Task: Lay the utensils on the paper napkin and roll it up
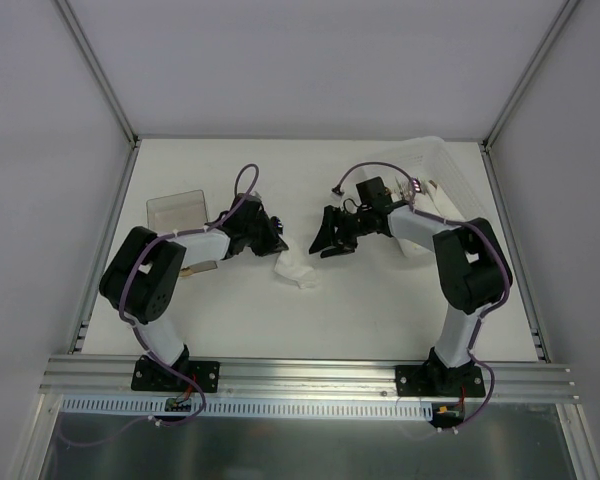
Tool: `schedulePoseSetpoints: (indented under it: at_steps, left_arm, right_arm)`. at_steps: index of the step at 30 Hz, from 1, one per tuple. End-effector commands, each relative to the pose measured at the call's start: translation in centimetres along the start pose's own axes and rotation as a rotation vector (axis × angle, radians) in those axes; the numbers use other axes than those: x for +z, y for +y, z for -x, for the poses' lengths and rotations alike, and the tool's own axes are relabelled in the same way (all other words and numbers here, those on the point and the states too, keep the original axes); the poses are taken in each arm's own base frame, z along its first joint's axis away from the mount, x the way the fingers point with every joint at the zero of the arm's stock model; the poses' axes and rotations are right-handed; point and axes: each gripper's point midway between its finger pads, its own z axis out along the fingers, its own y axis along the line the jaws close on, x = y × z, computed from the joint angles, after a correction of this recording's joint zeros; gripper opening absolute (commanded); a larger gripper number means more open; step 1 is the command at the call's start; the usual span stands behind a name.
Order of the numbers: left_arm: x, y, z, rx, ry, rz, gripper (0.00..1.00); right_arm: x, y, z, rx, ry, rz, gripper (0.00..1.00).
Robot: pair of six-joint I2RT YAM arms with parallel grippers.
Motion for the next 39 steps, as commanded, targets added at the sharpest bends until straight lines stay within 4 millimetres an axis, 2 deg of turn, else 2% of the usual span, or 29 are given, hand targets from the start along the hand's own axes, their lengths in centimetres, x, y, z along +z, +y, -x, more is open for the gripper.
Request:
schedulePoseSetpoints:
  at_steps: [1, 6, 10, 18, 27, 32, 39]
  left_arm:
    - [-2.1, -3.3, 1.3, 0.083, -0.044, -0.128, 0.00]
    - [-2.7, -4.4, 1.4, 0.111, -0.047, -0.169, 0.00]
    - [-3.0, -5.2, 1.6, 0.116, -0.048, -0.204, 0.00]
    - [-3.8, -7.4, 1.2, 0.154, -0.024, -0.314, 0.00]
    - [-6.1, -10.3, 0.6, 0.241, 0.011, -0.461, 0.00]
    - [-7.7, -12.0, -0.2, 0.294, 0.061, -0.555, 0.00]
    - [-9.9, -13.7, -0.9, 0.350, 0.080, -0.679, 0.00]
  right_arm:
    - [-1.3, -0.1, 1.3, -0.060, -0.034, -0.027, 0.61]
    - [-1.2, -1.1, 1.4, -0.047, -0.027, -0.035, 0.61]
    - [-1.2, -1.2, 1.5, -0.055, -0.028, -0.029, 0.61]
    - [-1.3, -0.8, 1.8, -0.097, -0.014, 0.032, 0.66]
    - [-3.0, 0.2, 2.0, -0.201, -0.050, 0.053, 0.73]
    - [-4.1, 1.8, 2.2, -0.241, -0.058, 0.116, 0.75]
    - [-6.7, 6.6, 1.7, -0.338, -0.074, 0.256, 0.75]
